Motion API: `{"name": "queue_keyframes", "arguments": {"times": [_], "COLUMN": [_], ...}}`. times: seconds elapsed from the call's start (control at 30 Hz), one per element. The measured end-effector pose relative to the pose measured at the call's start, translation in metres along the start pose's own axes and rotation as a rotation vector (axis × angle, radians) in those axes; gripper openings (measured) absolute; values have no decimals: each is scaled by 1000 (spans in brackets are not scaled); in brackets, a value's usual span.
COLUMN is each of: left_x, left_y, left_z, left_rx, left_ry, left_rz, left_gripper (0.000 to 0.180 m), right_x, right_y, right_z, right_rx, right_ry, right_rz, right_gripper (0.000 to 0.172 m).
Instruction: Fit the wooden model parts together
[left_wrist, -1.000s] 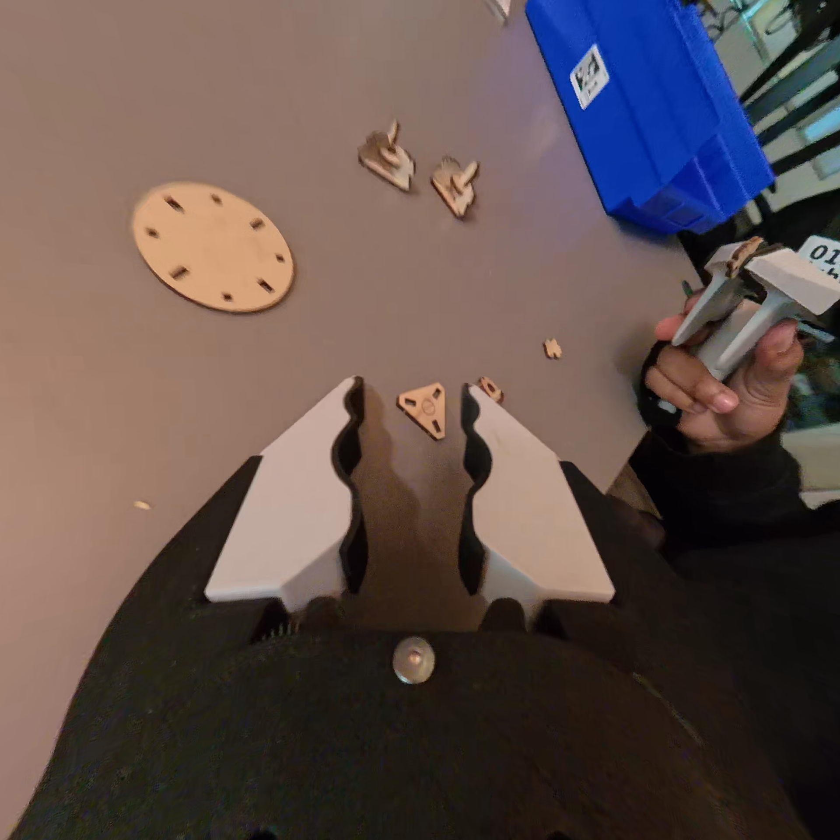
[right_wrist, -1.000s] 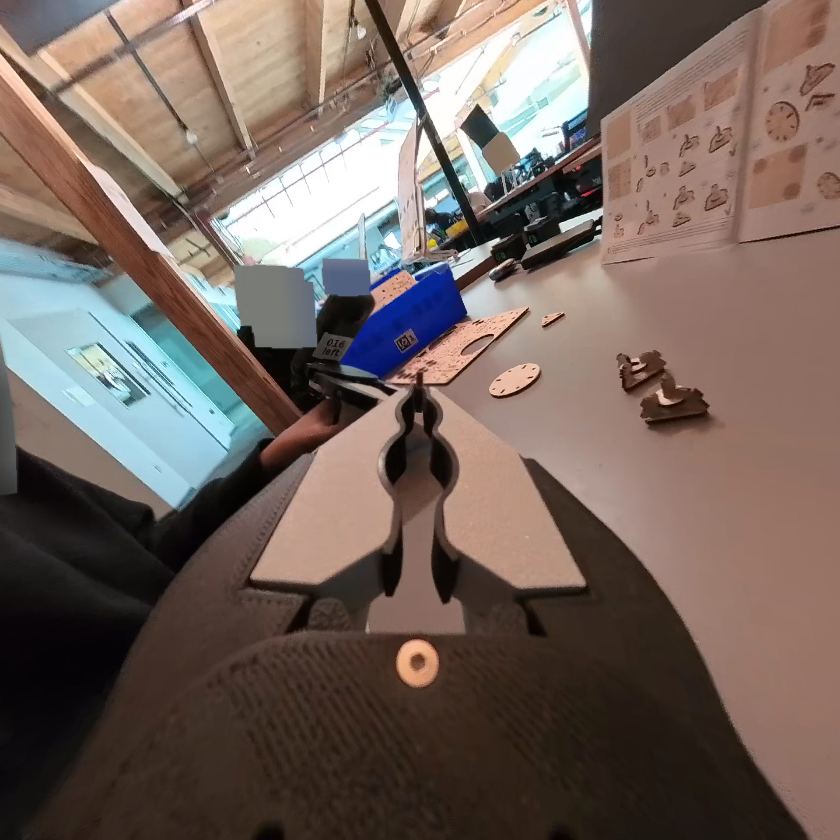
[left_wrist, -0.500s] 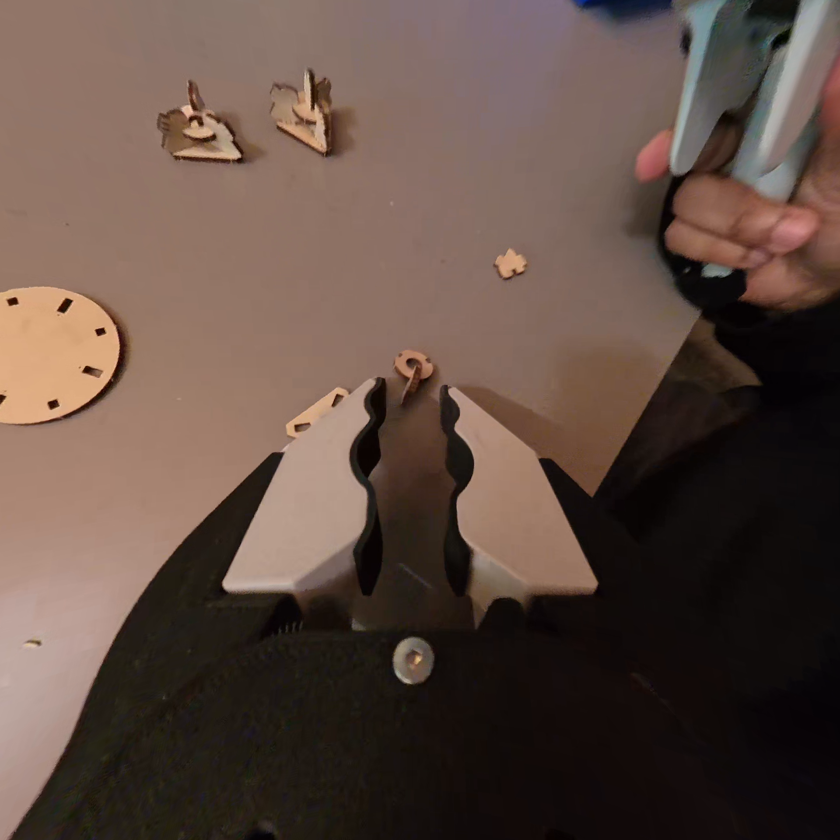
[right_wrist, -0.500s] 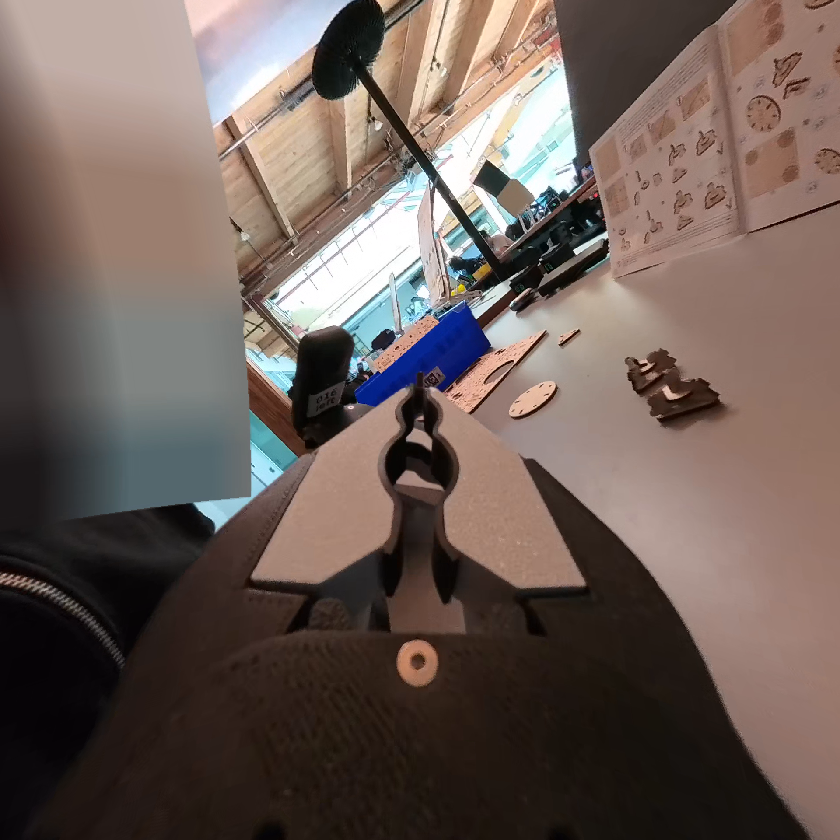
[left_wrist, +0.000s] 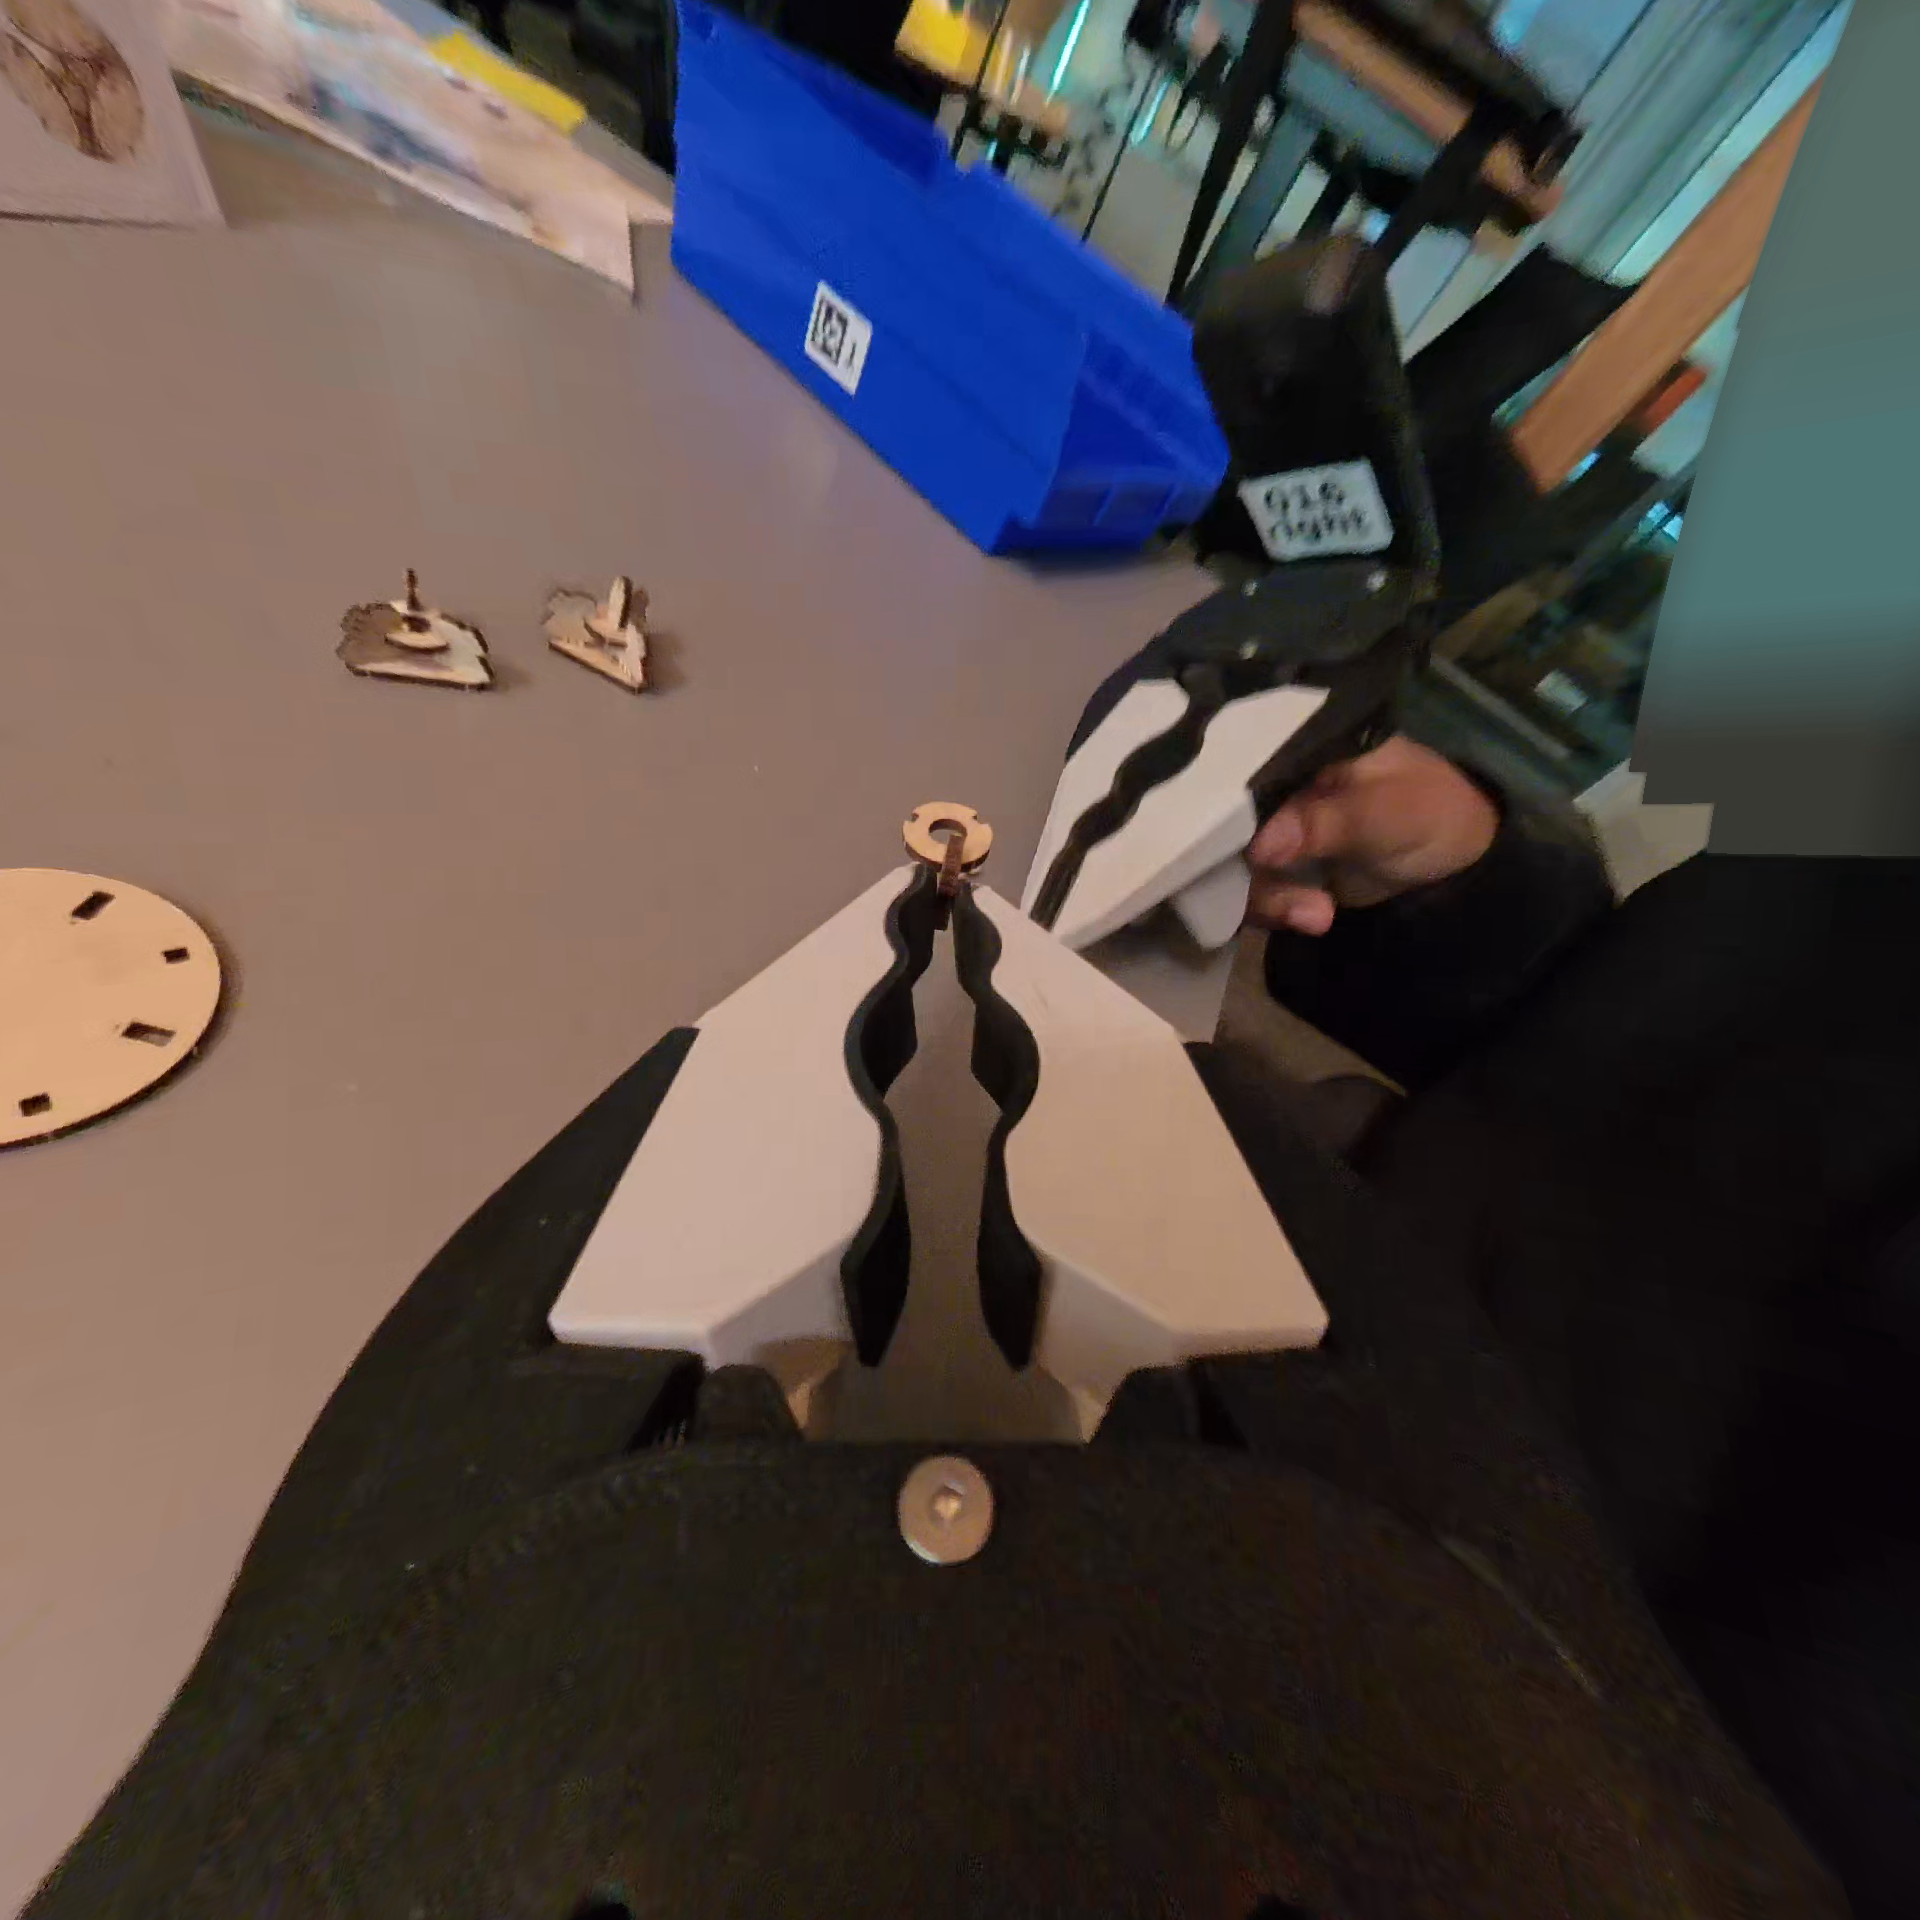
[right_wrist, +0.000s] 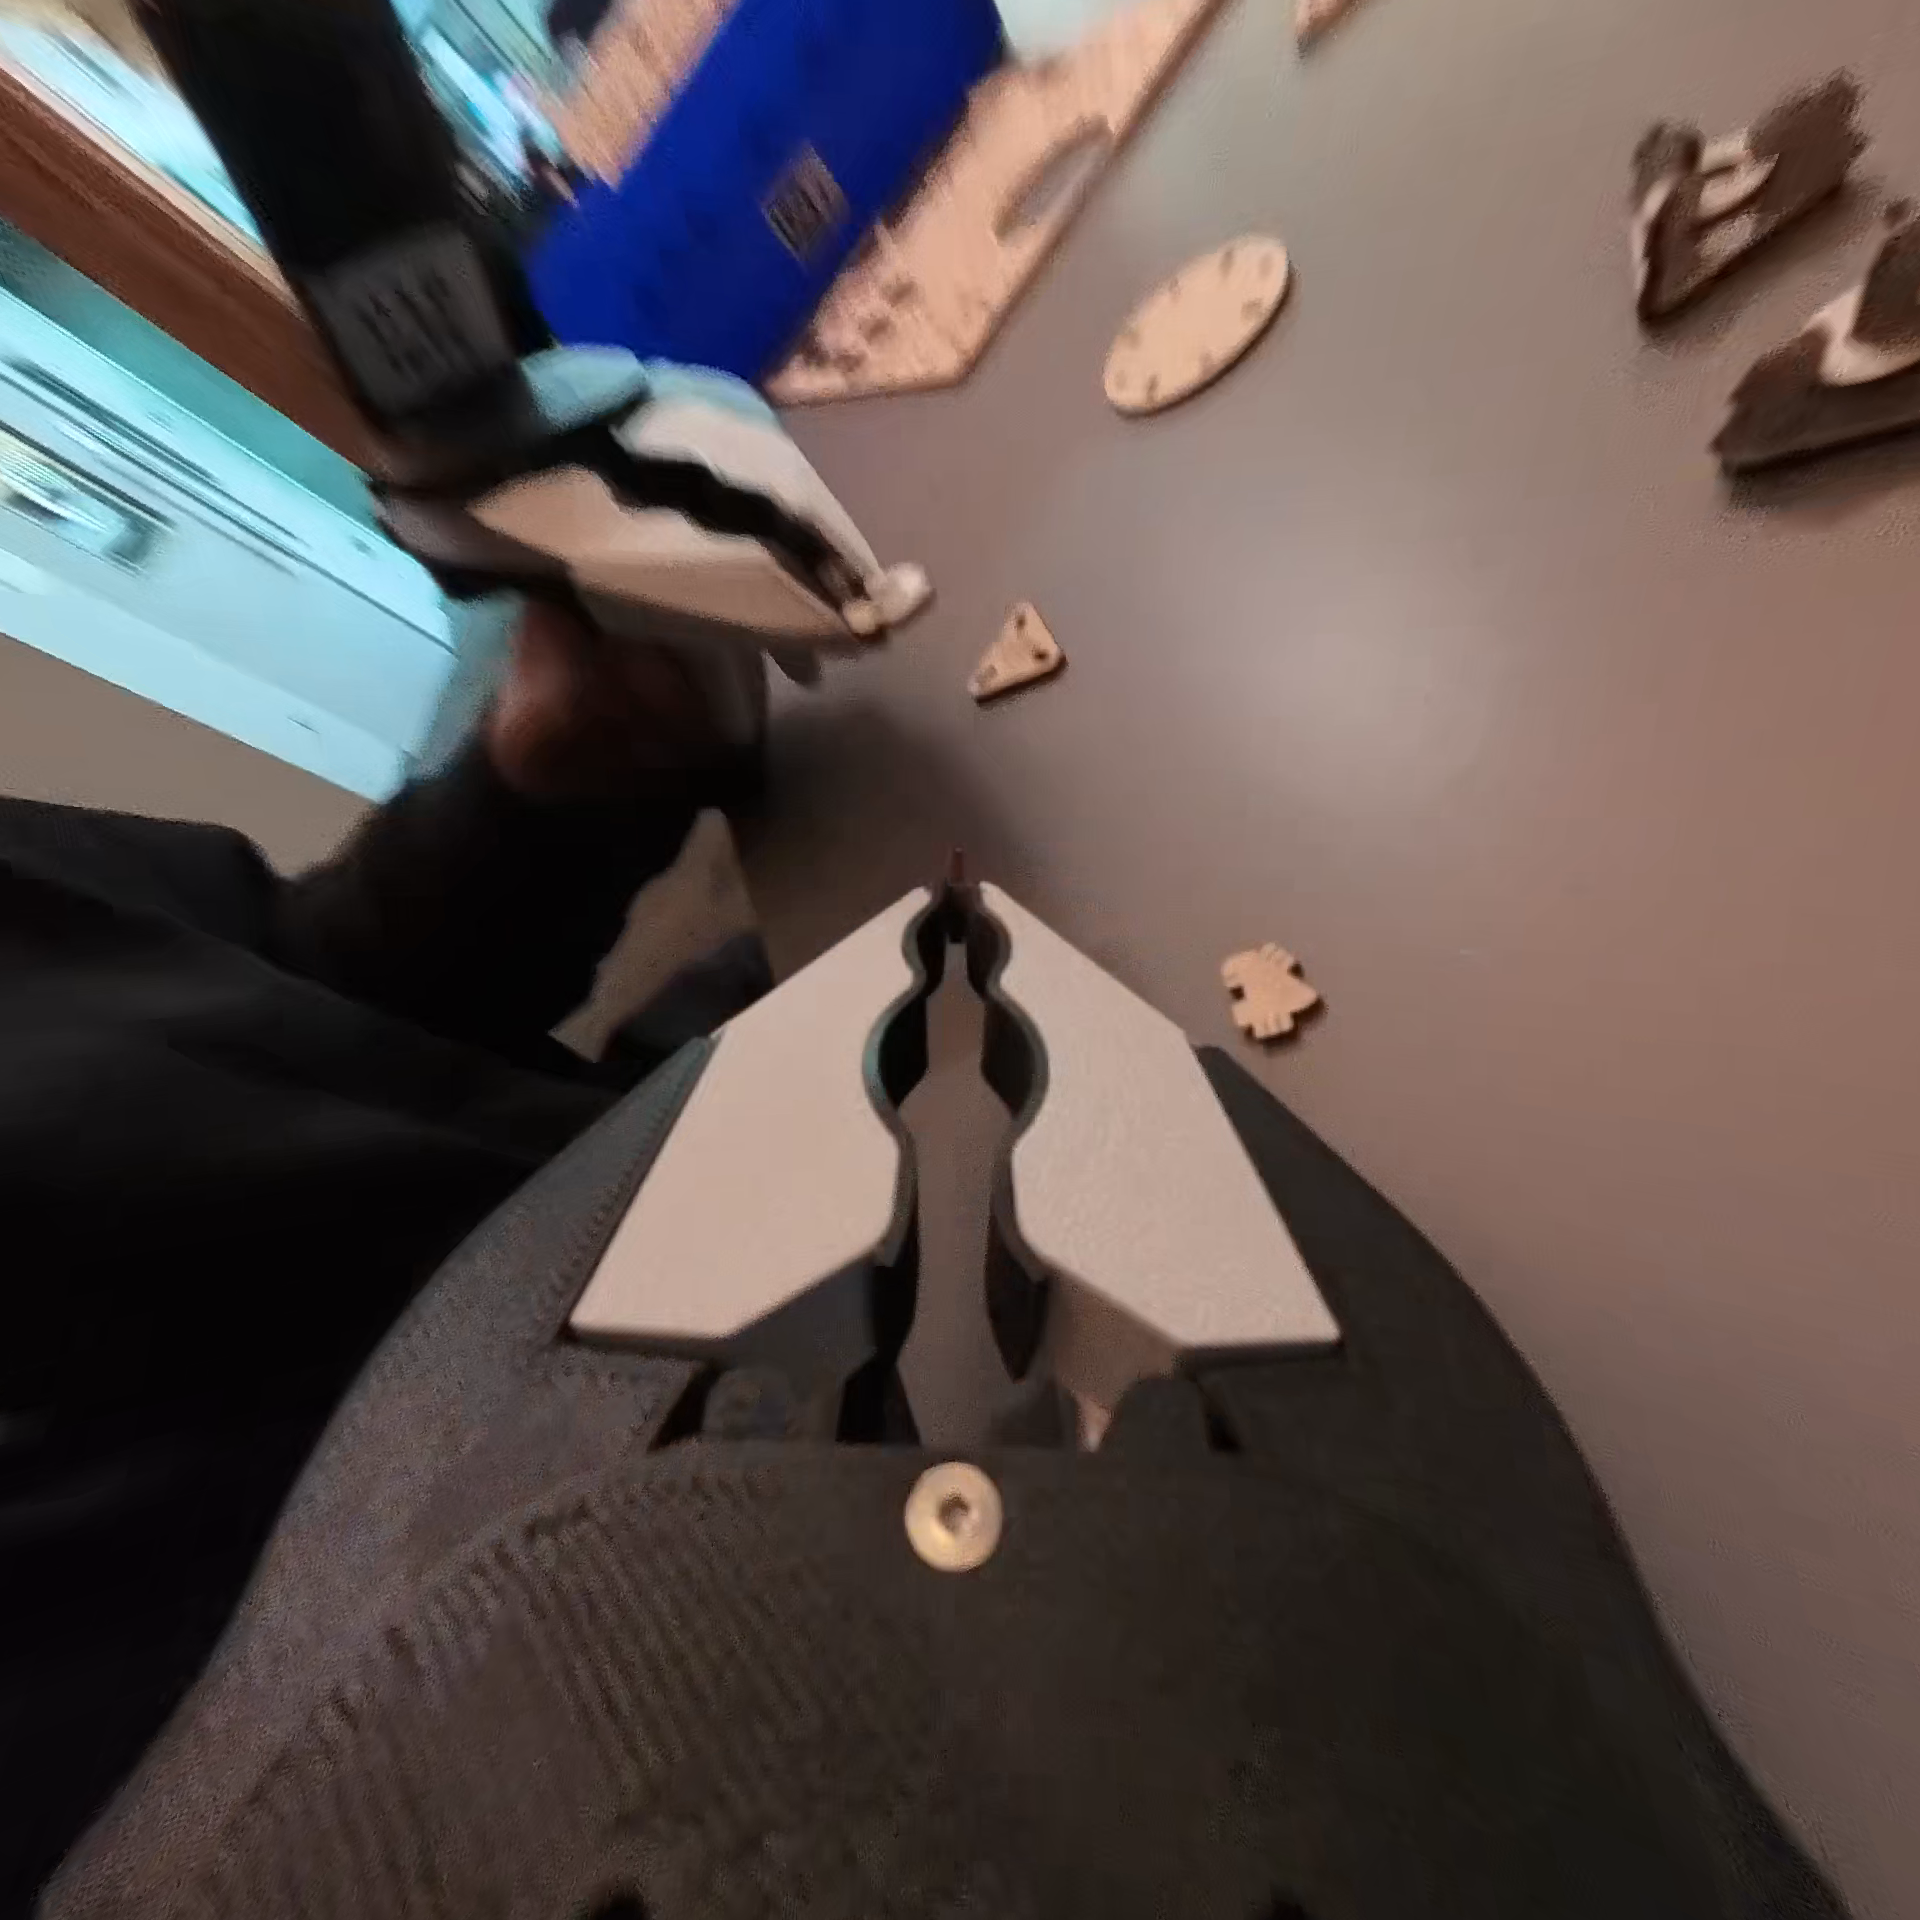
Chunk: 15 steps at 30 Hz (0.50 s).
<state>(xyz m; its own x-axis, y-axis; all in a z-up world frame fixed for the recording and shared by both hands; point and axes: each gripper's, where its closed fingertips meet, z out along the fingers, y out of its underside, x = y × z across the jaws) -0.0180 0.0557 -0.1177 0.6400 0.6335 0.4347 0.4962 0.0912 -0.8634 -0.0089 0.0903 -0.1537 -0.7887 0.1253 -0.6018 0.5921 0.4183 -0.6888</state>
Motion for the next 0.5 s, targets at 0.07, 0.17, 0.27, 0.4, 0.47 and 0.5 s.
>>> {"name": "queue_keyframes", "arguments": {"times": [0.07,0.17,0.27,0.4,0.47,0.5], "left_x": [1,4,4,11,20,27], "left_y": [-6,-14,-22,-18,-7,-1], "left_z": [-3,-10,-18,-17,-11,-9], "left_rx": [38,99,167,126,27,-16], "left_ry": [68,176,287,449,484,514], "left_rz": [-54,-141,-252,-397,-404,-404], "left_gripper": [1,1,1,1,1,1], "right_x": [-1,3,-2,-31,-37,-38], "right_y": [1,-8,-31,-59,-55,-53], "right_z": [5,3,-11,-23,-17,-14], "right_rx": [-2,51,170,341,355,349], "right_ry": [19,41,57,77,99,93], "right_rz": [12,24,-99,-625,-853,-892], "right_gripper": [7,35,55,50,42,38]}}
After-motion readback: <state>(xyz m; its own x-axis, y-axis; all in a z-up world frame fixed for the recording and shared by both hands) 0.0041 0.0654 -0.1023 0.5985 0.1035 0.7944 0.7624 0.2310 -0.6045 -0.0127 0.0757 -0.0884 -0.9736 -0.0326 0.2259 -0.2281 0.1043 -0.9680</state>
